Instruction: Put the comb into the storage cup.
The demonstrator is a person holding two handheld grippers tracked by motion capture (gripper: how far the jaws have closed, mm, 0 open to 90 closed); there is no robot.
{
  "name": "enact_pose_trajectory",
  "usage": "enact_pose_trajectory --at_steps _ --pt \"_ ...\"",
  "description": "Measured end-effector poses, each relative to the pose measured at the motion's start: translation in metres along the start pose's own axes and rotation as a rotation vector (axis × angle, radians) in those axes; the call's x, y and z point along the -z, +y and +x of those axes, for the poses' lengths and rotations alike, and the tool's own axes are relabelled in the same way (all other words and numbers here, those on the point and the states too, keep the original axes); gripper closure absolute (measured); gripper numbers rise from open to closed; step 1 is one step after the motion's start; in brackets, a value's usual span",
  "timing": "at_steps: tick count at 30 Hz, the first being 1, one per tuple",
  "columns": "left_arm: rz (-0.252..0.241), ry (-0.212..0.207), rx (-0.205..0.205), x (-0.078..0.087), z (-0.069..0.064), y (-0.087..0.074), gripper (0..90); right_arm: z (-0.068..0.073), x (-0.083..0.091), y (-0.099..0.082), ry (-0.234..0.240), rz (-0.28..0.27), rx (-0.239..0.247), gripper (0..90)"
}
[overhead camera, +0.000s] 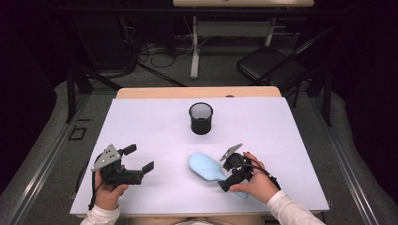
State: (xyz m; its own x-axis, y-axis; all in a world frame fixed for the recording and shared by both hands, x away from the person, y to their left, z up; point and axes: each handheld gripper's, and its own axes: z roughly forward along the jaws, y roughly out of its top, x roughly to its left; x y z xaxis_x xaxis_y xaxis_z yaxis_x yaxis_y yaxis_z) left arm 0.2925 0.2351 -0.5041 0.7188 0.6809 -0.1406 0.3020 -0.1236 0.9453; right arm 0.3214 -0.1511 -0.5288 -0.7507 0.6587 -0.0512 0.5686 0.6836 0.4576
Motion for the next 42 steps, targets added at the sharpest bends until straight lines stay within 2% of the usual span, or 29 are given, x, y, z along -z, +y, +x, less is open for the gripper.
enact_pose_trajectory --at_steps 4,9,14,16,19,23,25,31,42 --pt "0.0 0.004 0.002 0.0 0.0 0.0 1.6 0.0 -0.003 0.001 0.006 0.005 0.007 2.3" --pt "0.001 0.004 0.002 0.0 0.0 0.0 1.7 0.002 -0.006 0.003 0.029 0.015 0.02 14.7" --pt "0.0 0.004 0.001 -0.001 0.0 0.0 1.7 0.004 -0.009 0.005 0.046 0.021 0.033 17.9" --pt "0.001 0.003 0.001 -0.001 0.0 0.0 1.6 0.005 -0.01 0.006 0.052 0.02 0.037 22.1" --pt "0.001 0.002 0.002 -0.001 0.0 0.0 1.7 0.005 -0.009 0.007 0.071 0.018 0.04 34.1" --pt "0.001 0.005 0.002 0.0 0.0 0.0 1.7 0.006 -0.01 0.007 0.067 0.026 0.05 35.9" --pt "0.002 0.005 0.002 0.0 0.0 0.0 1.7 0.007 -0.011 0.007 0.072 0.033 0.057 41.2" --pt "0.002 0.002 0.002 -0.001 0.0 0.0 1.7 0.01 -0.012 0.008 0.069 0.032 0.078 45.9" --pt "0.003 0.001 0.004 -0.001 0.0 0.0 1.7 0.014 -0.011 0.009 0.101 0.034 0.106 61.4"
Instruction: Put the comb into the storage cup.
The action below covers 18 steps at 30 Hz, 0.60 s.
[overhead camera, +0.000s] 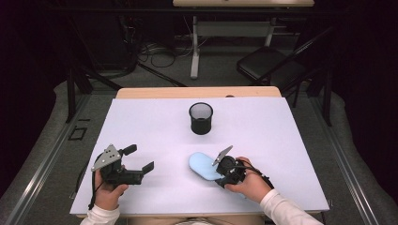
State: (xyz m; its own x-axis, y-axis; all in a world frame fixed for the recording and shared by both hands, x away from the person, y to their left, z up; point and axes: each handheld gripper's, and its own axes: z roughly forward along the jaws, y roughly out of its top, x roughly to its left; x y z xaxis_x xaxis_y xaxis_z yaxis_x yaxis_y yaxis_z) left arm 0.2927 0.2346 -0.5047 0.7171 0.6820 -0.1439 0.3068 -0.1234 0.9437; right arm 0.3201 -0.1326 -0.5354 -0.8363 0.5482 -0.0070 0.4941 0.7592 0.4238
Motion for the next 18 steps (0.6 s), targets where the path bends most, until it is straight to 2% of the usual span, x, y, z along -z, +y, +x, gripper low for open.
enact_pose_trajectory --at_steps 18 --pt "0.001 -0.002 0.002 0.0 -0.0001 -0.0002 1.7 -0.001 0.0009 -0.0043 0.02 -0.024 -0.011 68.8"
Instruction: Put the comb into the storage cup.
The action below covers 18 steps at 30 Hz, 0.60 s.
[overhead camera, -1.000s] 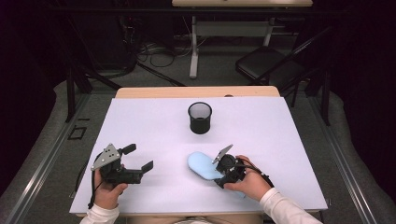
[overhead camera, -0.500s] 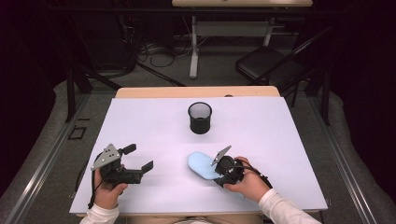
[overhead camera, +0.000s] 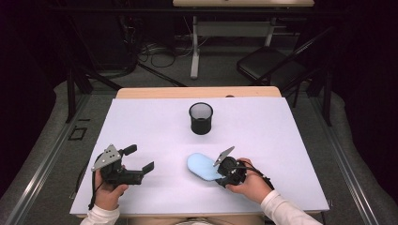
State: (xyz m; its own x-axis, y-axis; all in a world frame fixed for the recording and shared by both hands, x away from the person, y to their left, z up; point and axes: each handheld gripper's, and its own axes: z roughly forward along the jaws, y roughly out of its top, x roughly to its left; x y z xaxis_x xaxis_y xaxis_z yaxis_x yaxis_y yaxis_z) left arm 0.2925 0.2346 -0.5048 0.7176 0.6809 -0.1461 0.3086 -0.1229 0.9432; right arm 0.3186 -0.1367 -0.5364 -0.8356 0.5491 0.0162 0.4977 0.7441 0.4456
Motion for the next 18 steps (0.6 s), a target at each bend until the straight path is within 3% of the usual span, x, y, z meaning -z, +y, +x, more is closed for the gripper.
enact_pose_trajectory --at_steps 18 --pt "0.0 0.002 -0.003 -0.0006 0.0001 -0.0003 1.7 0.0003 0.0019 -0.0075 0.012 -0.045 -0.005 69.5"
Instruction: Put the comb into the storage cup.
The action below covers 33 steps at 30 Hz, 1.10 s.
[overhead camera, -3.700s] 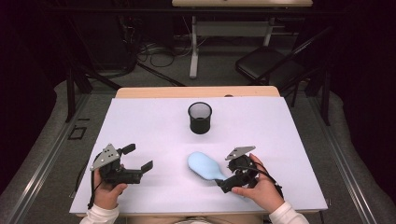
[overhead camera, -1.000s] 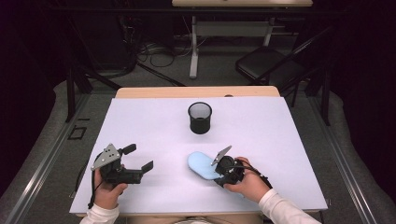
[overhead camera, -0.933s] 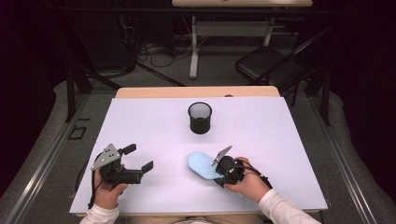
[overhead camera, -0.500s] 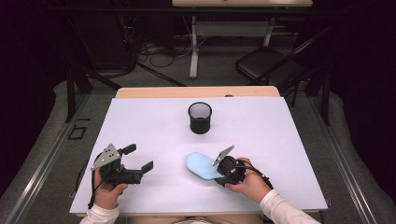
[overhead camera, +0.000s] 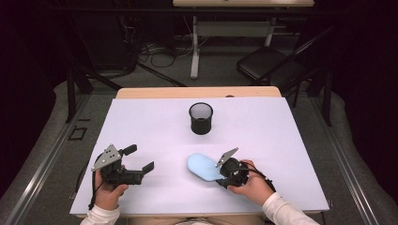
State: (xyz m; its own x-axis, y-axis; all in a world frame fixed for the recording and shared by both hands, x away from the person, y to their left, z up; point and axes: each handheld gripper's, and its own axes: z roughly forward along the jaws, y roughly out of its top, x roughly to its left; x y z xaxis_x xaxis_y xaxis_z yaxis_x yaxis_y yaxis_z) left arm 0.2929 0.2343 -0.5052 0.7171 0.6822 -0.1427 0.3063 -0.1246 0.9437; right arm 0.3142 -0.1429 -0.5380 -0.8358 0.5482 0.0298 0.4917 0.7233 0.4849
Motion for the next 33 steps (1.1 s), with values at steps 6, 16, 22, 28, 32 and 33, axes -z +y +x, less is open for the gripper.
enact_pose_trajectory --at_steps 6,16,22,28,32,33 --pt "0.014 0.009 -0.002 -0.002 0.0 -0.001 1.9 0.0 0.003 0.0 0.0 -0.024 -0.004 69.5" --pt "0.015 0.014 -0.005 -0.001 0.0 0.0 1.9 0.0 0.01 0.004 -0.006 -0.067 -0.016 69.5" --pt "0.01 0.013 0.004 -0.001 0.0 0.0 1.9 -0.001 0.015 0.009 -0.005 -0.098 -0.01 69.5" --pt "0.012 0.017 0.002 -0.001 0.0 0.0 1.9 -0.002 0.021 0.014 -0.011 -0.121 -0.013 69.5" --pt "0.011 0.015 0.001 -0.001 0.0 0.0 1.9 -0.003 0.027 0.018 -0.014 -0.142 -0.022 69.5" --pt "0.012 0.015 0.001 -0.001 0.0 0.0 1.9 -0.004 0.028 0.019 -0.016 -0.148 -0.017 69.5"
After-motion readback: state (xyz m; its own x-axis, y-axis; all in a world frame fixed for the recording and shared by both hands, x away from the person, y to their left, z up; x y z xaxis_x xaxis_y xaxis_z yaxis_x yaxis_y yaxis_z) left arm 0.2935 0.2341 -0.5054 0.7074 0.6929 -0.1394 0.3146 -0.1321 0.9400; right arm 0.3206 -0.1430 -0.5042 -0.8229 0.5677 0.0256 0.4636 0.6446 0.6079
